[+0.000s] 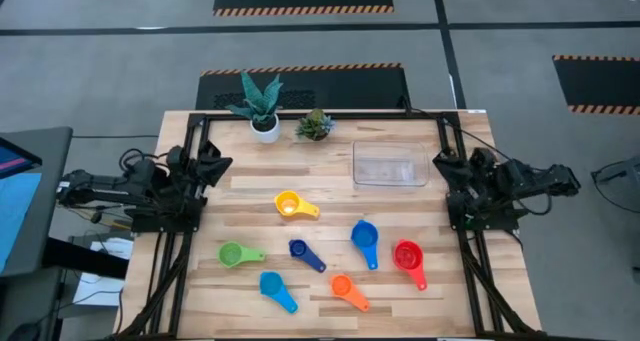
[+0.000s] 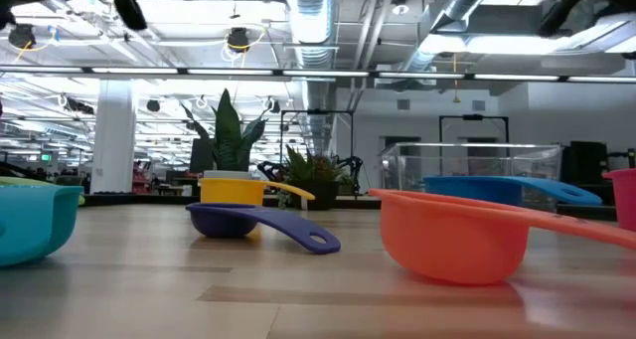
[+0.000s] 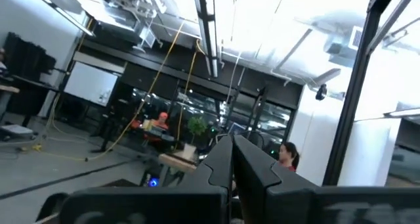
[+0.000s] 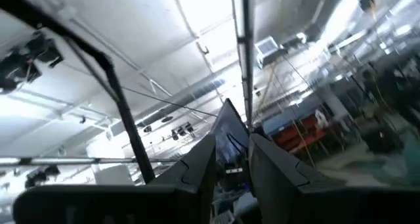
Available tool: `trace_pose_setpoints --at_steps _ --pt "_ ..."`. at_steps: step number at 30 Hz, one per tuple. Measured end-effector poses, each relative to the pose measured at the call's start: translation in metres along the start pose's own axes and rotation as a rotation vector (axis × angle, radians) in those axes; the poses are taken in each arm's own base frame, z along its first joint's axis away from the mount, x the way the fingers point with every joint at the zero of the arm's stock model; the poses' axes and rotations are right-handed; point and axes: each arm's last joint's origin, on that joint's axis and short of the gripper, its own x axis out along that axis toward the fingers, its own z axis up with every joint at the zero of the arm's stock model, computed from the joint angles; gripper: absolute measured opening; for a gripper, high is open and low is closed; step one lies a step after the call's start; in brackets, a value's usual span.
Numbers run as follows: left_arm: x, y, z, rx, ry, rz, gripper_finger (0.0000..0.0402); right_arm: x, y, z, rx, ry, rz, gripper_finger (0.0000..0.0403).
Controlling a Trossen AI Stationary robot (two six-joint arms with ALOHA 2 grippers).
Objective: Nest measuring cups in basket
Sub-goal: Stack the blue measuring cup on top of the red measuring cup
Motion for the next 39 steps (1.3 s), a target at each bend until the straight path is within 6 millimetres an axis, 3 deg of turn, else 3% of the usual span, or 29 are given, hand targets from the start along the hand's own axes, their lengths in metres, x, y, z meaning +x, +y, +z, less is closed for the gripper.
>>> trace_pose_setpoints --at_steps 5,11,17,22,29,39 --pt "0.023 -0.007 0.000 0.118 0.127 -0.019 0.0000 0.021 0.010 -0.001 -0.074 0.105 -0.005 0.0117" --pt "0.043 -0.016 0.012 0.170 0.298 -0.002 0.0000 0.064 0.026 -0.009 -0.128 0.266 -0.055 0.0117" --pt "0.048 -0.025 0.036 0.174 0.395 -0.035 0.0000 0.113 0.050 -0.018 -0.167 0.445 -0.066 0.0117" --pt "0.049 -0.028 0.046 0.180 0.430 -0.026 0.0000 0.140 0.064 -0.030 -0.228 0.650 -0.097 0.0117" --pt "0.046 -0.026 0.041 0.176 0.509 -0.015 0.0000 0.154 0.070 -0.049 -0.254 0.869 -0.156 0.0117" --pt "0.054 -0.022 0.016 0.143 0.673 0.048 0.0000 0.155 0.064 -0.078 -0.267 0.969 -0.202 0.0117"
